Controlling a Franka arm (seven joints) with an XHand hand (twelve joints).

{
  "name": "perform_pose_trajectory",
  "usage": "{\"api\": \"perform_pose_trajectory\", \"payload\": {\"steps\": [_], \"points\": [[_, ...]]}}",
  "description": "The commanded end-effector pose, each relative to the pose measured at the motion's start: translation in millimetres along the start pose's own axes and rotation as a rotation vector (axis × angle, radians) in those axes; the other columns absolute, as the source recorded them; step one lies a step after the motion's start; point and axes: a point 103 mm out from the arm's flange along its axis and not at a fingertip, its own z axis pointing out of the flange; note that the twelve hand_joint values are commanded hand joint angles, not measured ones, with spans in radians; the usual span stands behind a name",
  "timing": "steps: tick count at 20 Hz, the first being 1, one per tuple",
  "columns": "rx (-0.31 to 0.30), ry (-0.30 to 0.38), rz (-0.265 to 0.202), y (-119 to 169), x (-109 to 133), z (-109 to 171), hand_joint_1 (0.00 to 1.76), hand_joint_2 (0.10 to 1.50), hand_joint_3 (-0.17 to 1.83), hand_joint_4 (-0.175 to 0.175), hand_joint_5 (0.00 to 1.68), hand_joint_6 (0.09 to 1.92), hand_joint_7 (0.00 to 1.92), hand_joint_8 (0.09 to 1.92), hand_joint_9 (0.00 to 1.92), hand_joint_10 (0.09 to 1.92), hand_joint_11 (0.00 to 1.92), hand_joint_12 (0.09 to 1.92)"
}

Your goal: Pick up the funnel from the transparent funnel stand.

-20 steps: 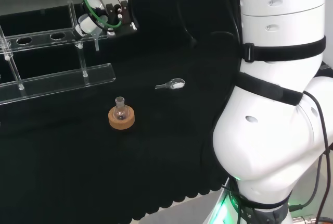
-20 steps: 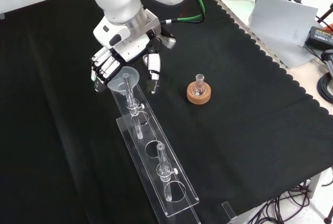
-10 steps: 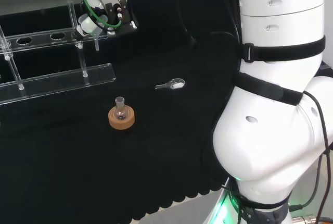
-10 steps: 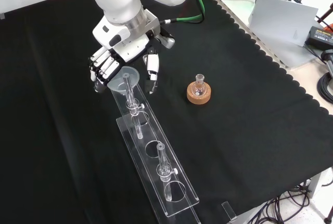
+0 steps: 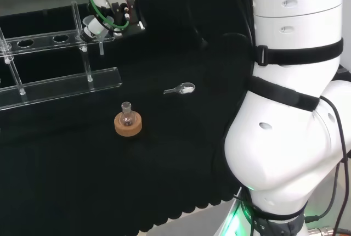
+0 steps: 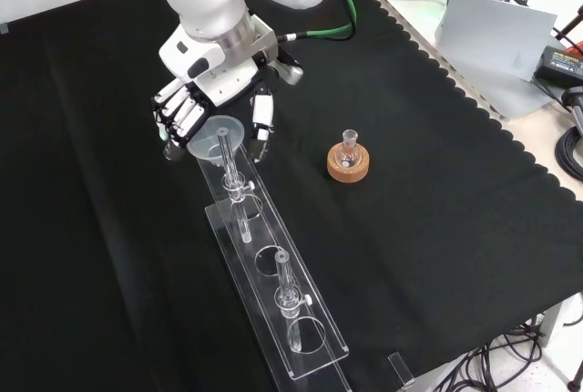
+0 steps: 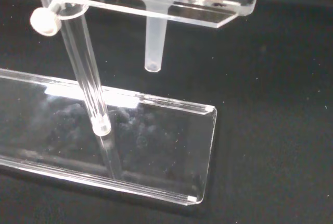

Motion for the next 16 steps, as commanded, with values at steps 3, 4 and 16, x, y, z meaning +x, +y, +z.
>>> {"api": "perform_pose_trajectory", "payload": {"steps": [3, 4, 16], "points": [[-0.012, 0.005, 0.008, 1.9, -3.2, -1.9, 0.62, 0.78, 0.02, -0.018, 0.41, 0.09, 0.53, 0.56, 0.25, 0.72, 0.0, 1.15], [-0.015, 0.006, 0.009, 2.0, -3.6, -2.1, 0.62, 0.78, 0.02, -0.02, 0.41, 0.09, 0.54, 0.56, 0.25, 0.72, 0.0, 1.15], [-0.036, 0.026, 0.024, 3.2, -4.9, -2.0, 0.68, 0.79, 0.03, -0.043, 0.56, 0.09, 0.68, 0.54, 0.37, 0.67, 0.0, 1.32]]}}
